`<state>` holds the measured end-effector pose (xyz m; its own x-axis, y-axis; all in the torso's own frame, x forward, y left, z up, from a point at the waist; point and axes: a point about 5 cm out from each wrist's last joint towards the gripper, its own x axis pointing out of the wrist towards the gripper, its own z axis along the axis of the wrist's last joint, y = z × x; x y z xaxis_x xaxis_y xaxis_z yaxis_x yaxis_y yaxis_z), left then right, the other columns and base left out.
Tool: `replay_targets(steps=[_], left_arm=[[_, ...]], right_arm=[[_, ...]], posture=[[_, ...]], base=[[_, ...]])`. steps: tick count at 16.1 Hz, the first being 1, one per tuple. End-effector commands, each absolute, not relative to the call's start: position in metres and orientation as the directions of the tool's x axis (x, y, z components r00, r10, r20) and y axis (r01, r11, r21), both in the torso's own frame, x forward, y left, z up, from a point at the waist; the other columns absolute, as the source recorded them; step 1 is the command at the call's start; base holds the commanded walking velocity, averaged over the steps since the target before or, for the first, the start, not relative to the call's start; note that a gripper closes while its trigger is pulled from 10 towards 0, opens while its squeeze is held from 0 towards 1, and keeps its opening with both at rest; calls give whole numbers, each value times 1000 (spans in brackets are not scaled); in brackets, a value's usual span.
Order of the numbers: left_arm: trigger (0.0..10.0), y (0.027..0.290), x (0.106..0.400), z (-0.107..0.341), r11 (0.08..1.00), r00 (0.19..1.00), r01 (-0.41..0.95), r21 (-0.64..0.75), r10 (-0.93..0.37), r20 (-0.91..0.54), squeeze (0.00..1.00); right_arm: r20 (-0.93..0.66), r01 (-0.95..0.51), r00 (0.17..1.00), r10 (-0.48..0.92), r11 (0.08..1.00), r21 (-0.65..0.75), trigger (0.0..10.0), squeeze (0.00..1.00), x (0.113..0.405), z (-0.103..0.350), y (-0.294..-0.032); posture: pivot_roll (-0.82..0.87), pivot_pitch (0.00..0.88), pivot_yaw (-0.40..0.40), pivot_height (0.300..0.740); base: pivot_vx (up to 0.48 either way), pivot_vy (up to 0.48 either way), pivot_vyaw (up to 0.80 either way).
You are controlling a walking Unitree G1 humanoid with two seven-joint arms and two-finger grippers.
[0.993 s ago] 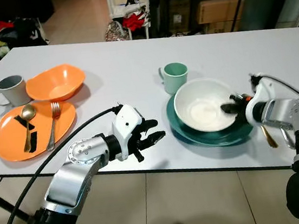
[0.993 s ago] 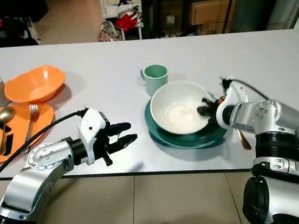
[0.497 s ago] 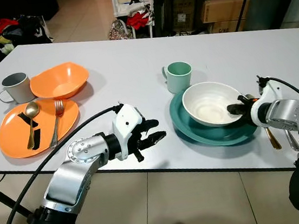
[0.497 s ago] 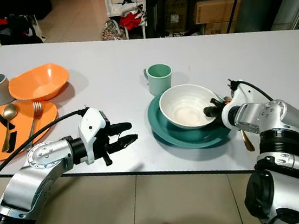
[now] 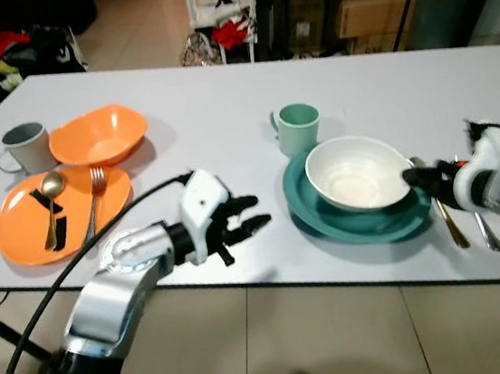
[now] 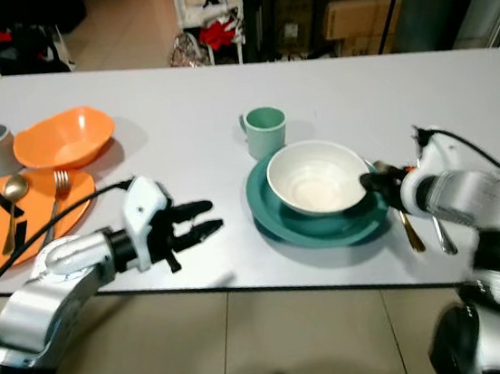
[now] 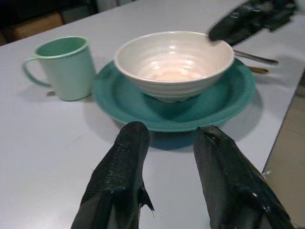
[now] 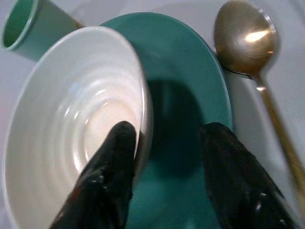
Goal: Setting the table
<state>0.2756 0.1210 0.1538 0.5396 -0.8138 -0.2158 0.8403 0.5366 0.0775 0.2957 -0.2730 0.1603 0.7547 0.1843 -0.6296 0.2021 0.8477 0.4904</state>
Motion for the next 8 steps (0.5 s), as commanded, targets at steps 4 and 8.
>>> replay_targets(steps=[4,8], left_arm=[[10000,145,285,174,806,806,592,-9,-592,-18,0],[10000,157,282,169,928,928,372,15,-372,0,0]], right_arm=[[-440,65,897,29,978,196,10000,1000,264,203,-276],[-125,103,987,-103,995,-9,10000,1000,255,222,-251]], posture=[[-6,0,45,740],[-1,0,32,740]], base=[[0,0,0],[0,-120,0]])
